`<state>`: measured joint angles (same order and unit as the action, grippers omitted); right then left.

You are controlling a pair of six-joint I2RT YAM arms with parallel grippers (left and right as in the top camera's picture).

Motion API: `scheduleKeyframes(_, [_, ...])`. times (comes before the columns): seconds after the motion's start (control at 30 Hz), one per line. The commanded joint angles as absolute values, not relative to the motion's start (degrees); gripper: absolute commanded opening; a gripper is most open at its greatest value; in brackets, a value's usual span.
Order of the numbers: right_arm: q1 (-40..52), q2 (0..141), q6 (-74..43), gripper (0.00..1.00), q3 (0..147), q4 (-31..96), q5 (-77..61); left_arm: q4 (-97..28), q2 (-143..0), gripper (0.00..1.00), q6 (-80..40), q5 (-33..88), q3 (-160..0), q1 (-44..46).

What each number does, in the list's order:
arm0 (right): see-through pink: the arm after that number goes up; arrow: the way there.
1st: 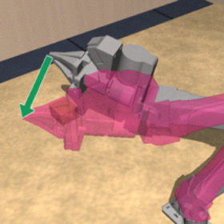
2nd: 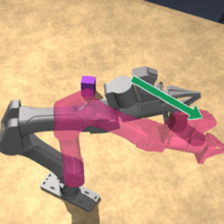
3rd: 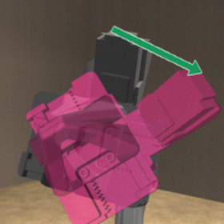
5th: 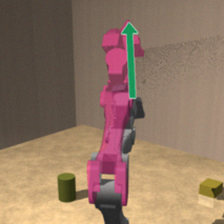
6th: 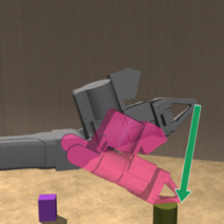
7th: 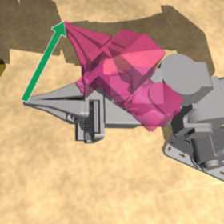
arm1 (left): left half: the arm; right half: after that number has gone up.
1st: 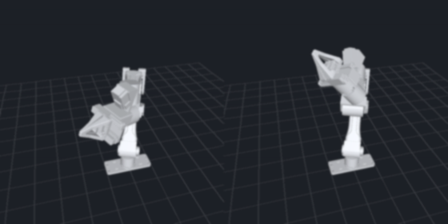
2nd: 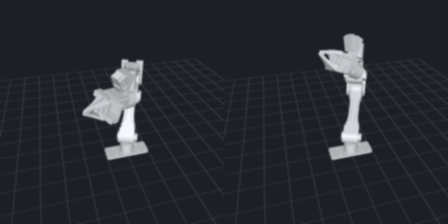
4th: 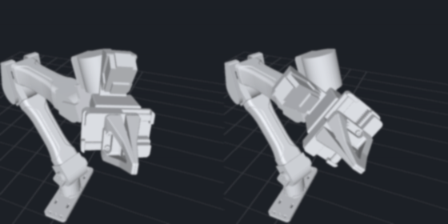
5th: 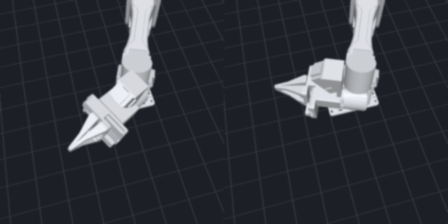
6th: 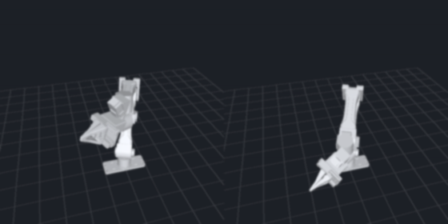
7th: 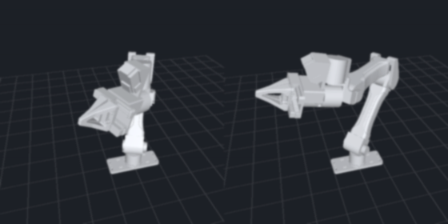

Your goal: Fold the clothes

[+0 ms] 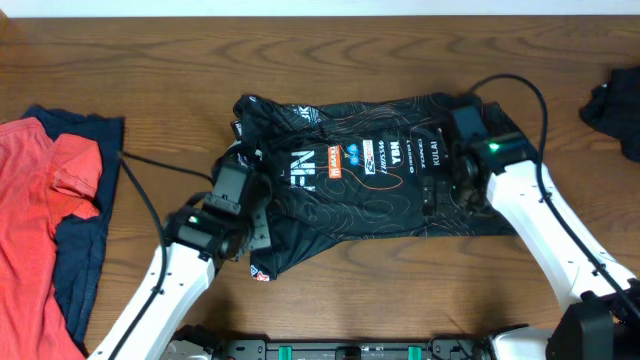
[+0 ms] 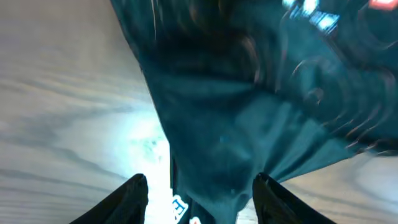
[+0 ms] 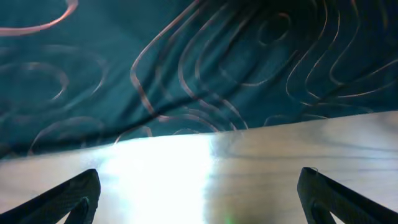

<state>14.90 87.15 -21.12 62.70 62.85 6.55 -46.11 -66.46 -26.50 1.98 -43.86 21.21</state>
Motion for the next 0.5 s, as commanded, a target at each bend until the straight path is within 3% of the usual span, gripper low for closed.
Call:
scheduleKeyframes(0.0, [10.8,85.7,-26.6,0.99,58.0,59.8,6.6,-45.2,-66.1,0.57,-28.7,4.6,-40.5,21.3])
scheduleKeyframes(0.47, [-15.7,85.7,-25.7,0.99,50.0,50.5,1.7,-43.3,-66.2,0.61,-28.7,5.4,-38.5,21.3])
